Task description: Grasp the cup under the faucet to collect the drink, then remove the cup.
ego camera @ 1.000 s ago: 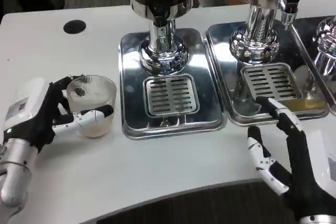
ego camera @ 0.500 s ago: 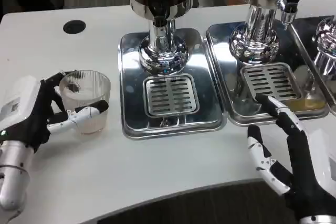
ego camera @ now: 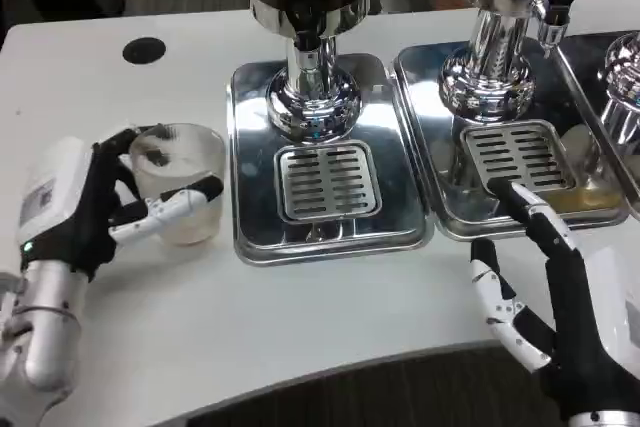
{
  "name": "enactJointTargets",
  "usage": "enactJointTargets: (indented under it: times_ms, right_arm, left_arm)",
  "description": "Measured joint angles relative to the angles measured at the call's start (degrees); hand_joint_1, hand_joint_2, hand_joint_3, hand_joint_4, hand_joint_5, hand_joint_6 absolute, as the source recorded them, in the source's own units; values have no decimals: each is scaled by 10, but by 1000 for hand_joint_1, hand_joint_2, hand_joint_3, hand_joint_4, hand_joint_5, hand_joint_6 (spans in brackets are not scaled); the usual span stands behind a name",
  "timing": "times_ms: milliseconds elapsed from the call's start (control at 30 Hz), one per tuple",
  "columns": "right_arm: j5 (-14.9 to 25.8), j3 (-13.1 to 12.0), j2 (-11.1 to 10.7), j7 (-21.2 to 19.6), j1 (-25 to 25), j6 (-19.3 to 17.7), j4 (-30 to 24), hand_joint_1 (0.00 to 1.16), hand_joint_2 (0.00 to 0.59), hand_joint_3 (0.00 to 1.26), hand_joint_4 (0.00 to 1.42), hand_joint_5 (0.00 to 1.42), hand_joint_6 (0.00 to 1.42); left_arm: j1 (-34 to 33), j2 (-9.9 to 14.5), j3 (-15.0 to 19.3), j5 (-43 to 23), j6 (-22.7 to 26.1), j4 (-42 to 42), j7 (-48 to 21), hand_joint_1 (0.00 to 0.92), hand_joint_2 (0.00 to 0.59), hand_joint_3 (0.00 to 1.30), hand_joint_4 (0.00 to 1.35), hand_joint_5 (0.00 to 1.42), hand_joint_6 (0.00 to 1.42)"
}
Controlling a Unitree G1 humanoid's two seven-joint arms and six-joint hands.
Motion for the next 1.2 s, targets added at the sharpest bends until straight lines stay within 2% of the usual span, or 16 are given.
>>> enactJointTargets:
  times_ms: [233, 367, 733, 967, 1200]
  right_arm:
    - [-1, -6, 3, 0, 14, -1, -23, 454, 434, 241, 225, 235, 247]
    - [-1, -7, 4, 0, 21, -1, -25, 454, 434, 241, 230, 235, 247]
    - [-18, -6, 24, -1, 44, -1, -49, 454, 434, 241, 233, 235, 246]
    - [-24, -4, 31, -1, 56, 0, -70, 453, 434, 246, 234, 244, 246]
    - [-24, -5, 34, 0, 64, 2, -72, 453, 434, 249, 234, 246, 246]
  left_arm:
    - [-32, -35, -5, -1, 4, 8, -14, 286, 212, 425, 511, 779, 1094]
    - [-45, -46, -6, 0, 11, 12, -23, 285, 213, 425, 511, 772, 1088]
    - [-86, -84, -10, 2, 59, 34, -49, 285, 215, 434, 511, 769, 1080]
    - [-117, -120, -23, 6, 91, 45, -53, 289, 223, 438, 511, 769, 1065]
    - [-136, -140, -25, 7, 115, 55, -56, 290, 225, 438, 511, 769, 1064]
